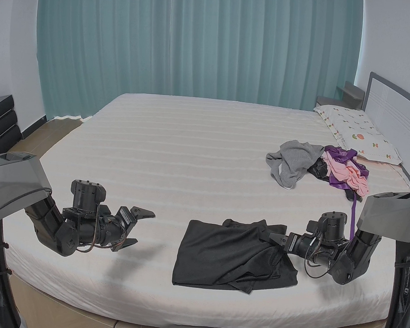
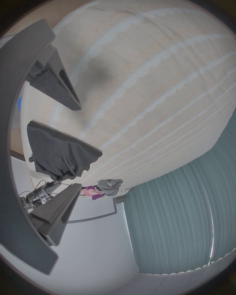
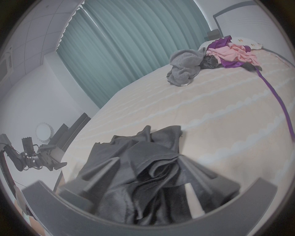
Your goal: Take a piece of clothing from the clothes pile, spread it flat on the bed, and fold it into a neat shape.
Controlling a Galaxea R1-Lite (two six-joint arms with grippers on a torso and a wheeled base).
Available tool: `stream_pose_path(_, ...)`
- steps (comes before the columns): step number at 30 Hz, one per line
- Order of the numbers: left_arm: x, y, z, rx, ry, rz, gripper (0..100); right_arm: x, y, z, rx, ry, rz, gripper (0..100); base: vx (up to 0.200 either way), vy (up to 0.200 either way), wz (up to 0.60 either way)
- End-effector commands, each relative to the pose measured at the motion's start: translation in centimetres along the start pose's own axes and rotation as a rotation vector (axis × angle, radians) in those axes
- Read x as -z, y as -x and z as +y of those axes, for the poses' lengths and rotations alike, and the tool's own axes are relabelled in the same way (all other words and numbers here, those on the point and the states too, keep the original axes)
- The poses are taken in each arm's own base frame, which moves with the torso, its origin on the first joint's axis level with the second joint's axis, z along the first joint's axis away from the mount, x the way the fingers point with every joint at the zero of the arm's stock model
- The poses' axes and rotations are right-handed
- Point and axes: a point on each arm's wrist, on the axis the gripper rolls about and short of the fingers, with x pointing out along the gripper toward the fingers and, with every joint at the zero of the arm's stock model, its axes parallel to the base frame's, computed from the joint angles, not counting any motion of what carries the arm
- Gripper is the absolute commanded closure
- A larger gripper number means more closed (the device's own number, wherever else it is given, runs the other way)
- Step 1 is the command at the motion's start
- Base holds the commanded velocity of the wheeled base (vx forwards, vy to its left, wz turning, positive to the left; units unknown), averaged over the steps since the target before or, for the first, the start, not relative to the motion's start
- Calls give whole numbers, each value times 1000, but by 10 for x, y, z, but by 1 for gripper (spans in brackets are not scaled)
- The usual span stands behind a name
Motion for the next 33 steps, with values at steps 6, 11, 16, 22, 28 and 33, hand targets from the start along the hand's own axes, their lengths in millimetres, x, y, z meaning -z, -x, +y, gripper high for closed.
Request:
stream_pose_path(6,9,-6,1,-12,-35,24,0,6,-5,-14,26,14,-1,100,0,0,0)
stream_pose_path(11,9,-6,1,-12,-43,24,0,-8,-8,-17,24,7,-54,100,0,0,0)
stream_pose_path(16,11,-8,0,-10,-55,31,0,-30,-10,-28,36,-6,-132,100,0,0,0)
stream_pose_path(22,14,-14,-4,0,-68,42,0,-32,-21,-38,35,-68,-148,100,0,0,0)
stream_pose_path(28,20,-21,-4,-10,-106,23,0,-34,-30,-42,26,-128,-159,100,0,0,0)
stream_pose_path(33,21,-21,-2,-5,-111,18,0,-27,-31,-43,28,-131,-137,0,0,0,0)
